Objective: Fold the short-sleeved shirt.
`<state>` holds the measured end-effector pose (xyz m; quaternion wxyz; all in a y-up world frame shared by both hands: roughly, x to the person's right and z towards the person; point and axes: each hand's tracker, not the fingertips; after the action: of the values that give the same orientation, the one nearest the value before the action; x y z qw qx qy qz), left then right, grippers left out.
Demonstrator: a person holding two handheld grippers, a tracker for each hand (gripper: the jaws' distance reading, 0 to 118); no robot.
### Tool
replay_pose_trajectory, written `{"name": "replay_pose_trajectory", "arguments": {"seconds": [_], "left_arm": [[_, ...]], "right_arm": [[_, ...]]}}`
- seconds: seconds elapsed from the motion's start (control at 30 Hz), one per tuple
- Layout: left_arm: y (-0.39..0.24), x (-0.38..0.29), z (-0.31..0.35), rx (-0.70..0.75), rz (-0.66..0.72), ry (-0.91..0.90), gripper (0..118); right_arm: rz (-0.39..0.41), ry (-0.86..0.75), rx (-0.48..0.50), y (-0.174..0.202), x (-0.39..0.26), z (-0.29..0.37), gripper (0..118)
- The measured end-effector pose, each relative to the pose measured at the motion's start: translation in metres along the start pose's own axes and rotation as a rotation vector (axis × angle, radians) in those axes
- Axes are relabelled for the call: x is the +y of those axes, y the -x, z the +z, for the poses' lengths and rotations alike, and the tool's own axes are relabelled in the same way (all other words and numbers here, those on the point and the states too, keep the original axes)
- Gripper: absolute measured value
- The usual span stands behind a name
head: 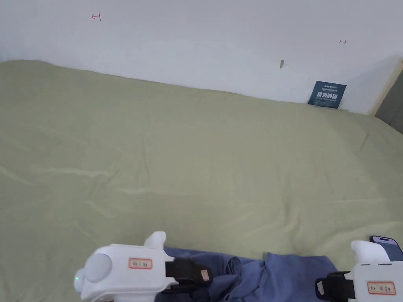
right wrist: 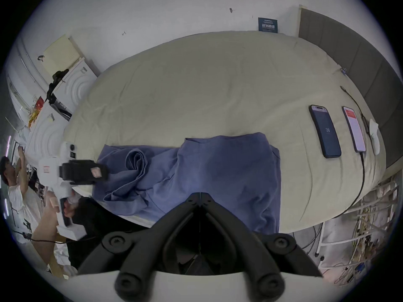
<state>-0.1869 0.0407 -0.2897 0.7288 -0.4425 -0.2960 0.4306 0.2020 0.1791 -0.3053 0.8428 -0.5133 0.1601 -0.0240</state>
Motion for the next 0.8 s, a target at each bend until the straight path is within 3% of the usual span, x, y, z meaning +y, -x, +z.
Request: {"name": "replay_pose_trajectory", "arguments": {"seconds": [0.17,0.2,0.27,0.43,0.5,0.57,0.63,0.8], "left_arm": [[0.010,-0.029,-0.071,0.029,0.026,0.105,0],[0.011,-0.036,-0.075,0.110,-0.016,0.099,0],[0.005,-0.033,-0.071,0.055,-0.067,0.020,0],[0.003,-0.029,-0.064,0.071,-0.031,0.067,0],[-0.009,-0.015,-0.044,0.066,-0.017,0.103,0],[-0.016,-0.004,-0.001,0.011,-0.074,0.034,0],[-0.014,0.009,0.040,-0.011,-0.048,0.002,0],[0.011,0.027,0.102,0.110,0.038,-0.020,0]], "right_arm": [[-0.002,-0.015,0.024,0.005,0.000,0.002,0],[0.002,-0.012,0.020,0.005,0.000,0.002,0],[0.011,-0.003,0.012,0.006,-0.001,0.000,0],[0.002,0.010,0.009,0.004,-0.002,-0.007,0],[-0.008,0.013,0.014,0.004,-0.002,-0.008,0],[-0.004,0.018,0.018,0.005,-0.001,-0.007,0],[0.026,0.019,0.012,0.008,0.000,-0.007,0],[0.037,0.016,0.021,0.014,0.004,-0.009,0]]}}
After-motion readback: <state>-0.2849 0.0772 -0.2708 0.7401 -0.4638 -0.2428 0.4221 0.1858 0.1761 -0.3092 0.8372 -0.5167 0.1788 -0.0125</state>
